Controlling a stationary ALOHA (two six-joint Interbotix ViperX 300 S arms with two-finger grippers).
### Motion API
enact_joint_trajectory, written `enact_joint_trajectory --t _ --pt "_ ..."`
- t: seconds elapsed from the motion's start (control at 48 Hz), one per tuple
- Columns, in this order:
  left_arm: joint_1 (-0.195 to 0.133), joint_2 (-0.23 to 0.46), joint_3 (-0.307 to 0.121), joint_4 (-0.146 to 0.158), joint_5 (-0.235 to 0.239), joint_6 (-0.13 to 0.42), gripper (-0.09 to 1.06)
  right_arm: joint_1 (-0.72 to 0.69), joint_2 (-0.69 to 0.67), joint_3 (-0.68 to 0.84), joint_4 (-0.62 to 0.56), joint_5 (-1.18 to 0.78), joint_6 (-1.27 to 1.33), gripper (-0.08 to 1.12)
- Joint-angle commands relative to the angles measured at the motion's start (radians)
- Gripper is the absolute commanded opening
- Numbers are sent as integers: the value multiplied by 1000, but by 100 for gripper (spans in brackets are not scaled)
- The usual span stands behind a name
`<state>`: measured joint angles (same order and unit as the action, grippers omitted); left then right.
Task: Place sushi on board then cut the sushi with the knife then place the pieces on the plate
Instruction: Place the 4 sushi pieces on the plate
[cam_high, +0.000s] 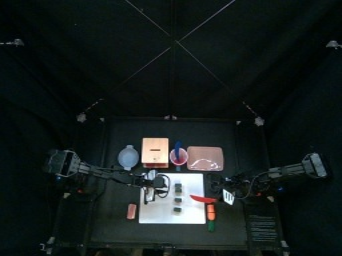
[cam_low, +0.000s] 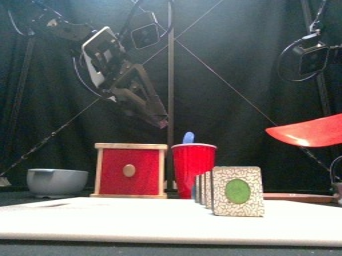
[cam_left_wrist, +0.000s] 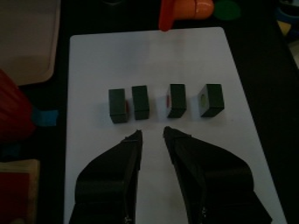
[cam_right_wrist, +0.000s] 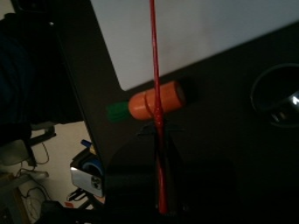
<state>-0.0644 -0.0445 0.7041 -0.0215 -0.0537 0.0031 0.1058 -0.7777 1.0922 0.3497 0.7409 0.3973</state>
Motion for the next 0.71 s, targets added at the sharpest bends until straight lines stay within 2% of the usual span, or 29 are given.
enact_joint_trajectory --t 0.021,0.167,0.396,0.521,0.604,0.708 --pt "18 -21 -2 0 -40 2 68 5 0 -6 -31 26 40 30" --pt "35 -21 5 2 -55 3 68 15 8 17 -17 29 54 40" --pt "46 -21 12 3 -60 3 68 23 8 48 2 32 57 69" --pt "52 -23 20 3 -64 6 68 20 2 35 -15 48 58 78" --pt "55 -29 29 5 -91 6 68 18 -3 8 -49 80 57 79" --pt "64 -49 54 6 -164 5 68 5 -5 -41 -138 83 57 79"
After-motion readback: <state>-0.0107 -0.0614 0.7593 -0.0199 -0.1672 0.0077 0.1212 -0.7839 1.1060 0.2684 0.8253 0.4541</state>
